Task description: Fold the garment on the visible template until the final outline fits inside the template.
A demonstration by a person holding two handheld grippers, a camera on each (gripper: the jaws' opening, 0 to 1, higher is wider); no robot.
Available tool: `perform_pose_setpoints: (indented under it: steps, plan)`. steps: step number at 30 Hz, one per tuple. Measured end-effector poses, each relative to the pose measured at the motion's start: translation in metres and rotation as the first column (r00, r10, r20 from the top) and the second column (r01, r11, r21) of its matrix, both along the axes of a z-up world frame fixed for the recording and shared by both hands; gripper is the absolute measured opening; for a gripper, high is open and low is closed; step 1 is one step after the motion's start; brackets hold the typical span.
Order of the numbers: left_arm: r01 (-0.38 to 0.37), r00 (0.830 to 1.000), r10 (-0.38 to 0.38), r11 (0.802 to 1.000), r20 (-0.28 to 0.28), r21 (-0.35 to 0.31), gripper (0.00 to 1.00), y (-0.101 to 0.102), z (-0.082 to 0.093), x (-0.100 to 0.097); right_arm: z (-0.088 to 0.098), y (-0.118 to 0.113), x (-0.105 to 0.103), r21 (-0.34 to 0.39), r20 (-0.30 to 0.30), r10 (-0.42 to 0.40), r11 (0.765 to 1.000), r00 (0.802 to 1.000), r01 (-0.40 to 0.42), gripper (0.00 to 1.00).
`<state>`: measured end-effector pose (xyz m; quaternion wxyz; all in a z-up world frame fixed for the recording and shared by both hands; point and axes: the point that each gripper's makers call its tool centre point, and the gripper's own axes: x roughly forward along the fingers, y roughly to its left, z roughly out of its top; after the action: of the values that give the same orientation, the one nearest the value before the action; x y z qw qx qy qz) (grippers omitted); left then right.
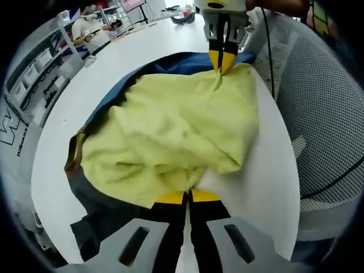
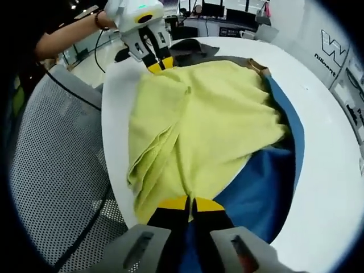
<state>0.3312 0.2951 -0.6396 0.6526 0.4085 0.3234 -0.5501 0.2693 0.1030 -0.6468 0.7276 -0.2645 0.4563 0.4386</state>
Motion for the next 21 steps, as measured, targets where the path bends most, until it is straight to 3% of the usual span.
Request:
perform_pose_setpoints:
  steps: [4,16,21]
  plan:
    - [-0.009,1.000,0.008,1.000,0.006,0.021,0.00,0.011,0.002,0.001,0.000,-0.006,-0.003,-0.011,-0.033,-0.006,1.000,0.999,0.005,0.00]
    - [-0.079,0.997,0.080,0.996,-0.017,0.043,0.00,0.041,0.007,0.004,0.000,-0.019,0.000,-0.041,-0.037,-0.027,0.999,0.999,0.026,0.00]
    - [-0.123,0.992,0.123,0.992,-0.040,0.006,0.00,0.045,0.014,0.002,0.000,-0.028,0.002,-0.061,-0.034,-0.038,0.997,0.999,0.036,0.00]
